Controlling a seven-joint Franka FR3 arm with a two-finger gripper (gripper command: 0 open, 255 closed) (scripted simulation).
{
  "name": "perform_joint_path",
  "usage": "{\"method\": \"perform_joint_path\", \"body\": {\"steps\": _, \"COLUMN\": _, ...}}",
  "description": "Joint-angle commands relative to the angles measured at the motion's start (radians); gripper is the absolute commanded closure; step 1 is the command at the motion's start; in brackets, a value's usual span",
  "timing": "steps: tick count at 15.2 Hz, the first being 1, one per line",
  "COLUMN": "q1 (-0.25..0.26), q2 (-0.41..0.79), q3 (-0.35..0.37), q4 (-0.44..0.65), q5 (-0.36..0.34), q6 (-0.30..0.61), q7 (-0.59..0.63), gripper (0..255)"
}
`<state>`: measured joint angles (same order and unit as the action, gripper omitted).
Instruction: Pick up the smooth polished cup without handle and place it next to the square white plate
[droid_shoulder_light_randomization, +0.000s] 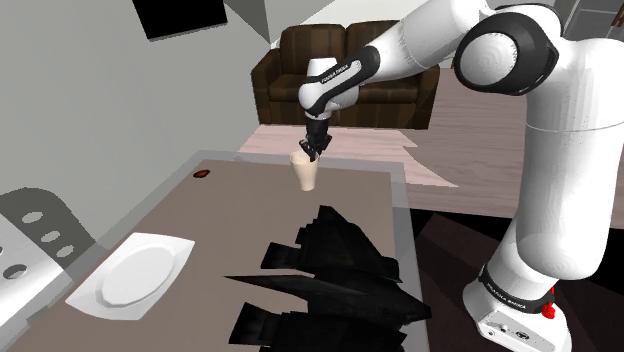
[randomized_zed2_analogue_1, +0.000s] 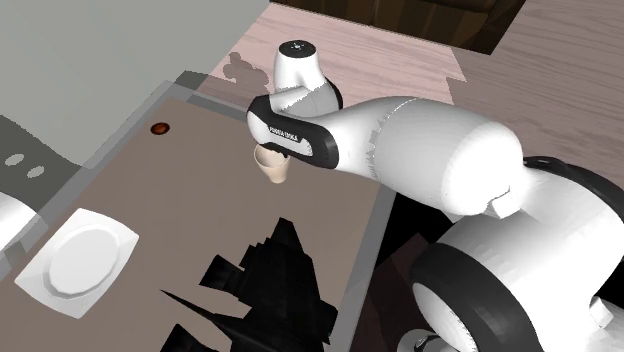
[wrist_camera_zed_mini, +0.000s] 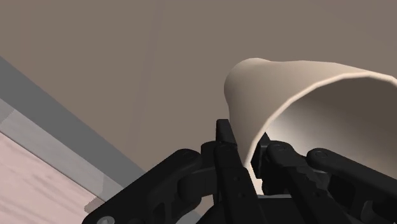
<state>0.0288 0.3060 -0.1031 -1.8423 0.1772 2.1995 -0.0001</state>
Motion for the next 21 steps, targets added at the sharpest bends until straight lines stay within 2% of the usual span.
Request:
{"method": "perform_joint_path", "body": {"steps": 1, "q1": 0.000, "q2": -0.005, "q3": -0.001, "q4": 0.005, "q5": -0.003, "q6": -0.012, "q7": 0.002, "gripper": 255}}
{"method": "perform_joint_path", "body": {"steps": 21, "q1": 0.000, "q2": -0.083, "q3": -0.009, "q4": 0.170, "q5": -0.030, "q6": -0.252, "q7": 0.040, "gripper": 255}}
